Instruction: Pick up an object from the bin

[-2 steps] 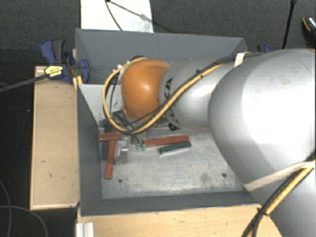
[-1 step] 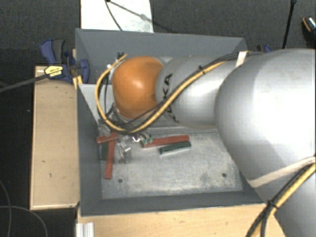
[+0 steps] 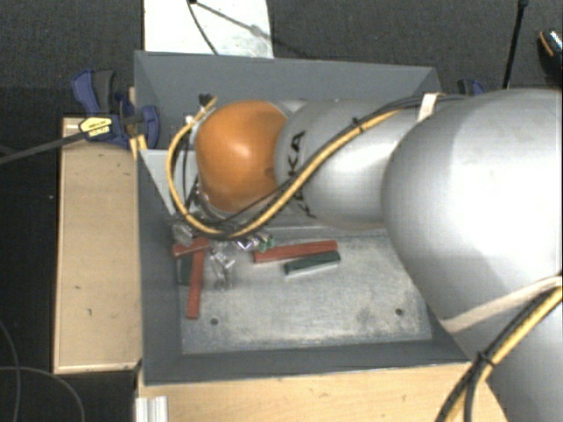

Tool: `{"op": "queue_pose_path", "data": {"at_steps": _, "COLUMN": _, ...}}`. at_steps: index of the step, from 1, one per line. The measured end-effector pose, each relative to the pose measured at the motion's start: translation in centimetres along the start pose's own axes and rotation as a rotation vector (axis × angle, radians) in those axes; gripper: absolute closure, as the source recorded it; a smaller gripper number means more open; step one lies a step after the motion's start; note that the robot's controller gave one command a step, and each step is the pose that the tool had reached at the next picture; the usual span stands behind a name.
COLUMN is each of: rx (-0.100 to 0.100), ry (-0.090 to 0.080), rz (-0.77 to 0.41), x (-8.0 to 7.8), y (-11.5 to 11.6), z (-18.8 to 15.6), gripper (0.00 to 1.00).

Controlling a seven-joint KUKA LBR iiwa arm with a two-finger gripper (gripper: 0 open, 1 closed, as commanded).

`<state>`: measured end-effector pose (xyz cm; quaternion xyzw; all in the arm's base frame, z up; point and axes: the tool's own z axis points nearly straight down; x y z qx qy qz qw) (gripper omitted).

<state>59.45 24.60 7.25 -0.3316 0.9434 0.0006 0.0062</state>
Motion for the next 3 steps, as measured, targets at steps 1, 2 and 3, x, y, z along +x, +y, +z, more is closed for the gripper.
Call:
{"op": "queue_pose_path", "data": {"at_steps": 1, "rx": -0.001, "ry": -0.002, "rz": -0.458, "x": 0.3, "y": 0.5, "z": 0.0, "gripper": 0.0}}
{"op": "queue_pose_path", "data": {"at_steps": 2, "rx": -0.003, "ry": -0.005, "rz": -0.45, "x": 0.2, "y": 0.5, "z": -0.3, "gripper": 1.0}}
{"op": "queue_pose_path", "data": {"at_steps": 3, "rx": 0.0, "ry": 0.001, "rz": -0.469, "x": 1.8, "y": 0.0, "z": -13.4, "gripper": 1.0}}
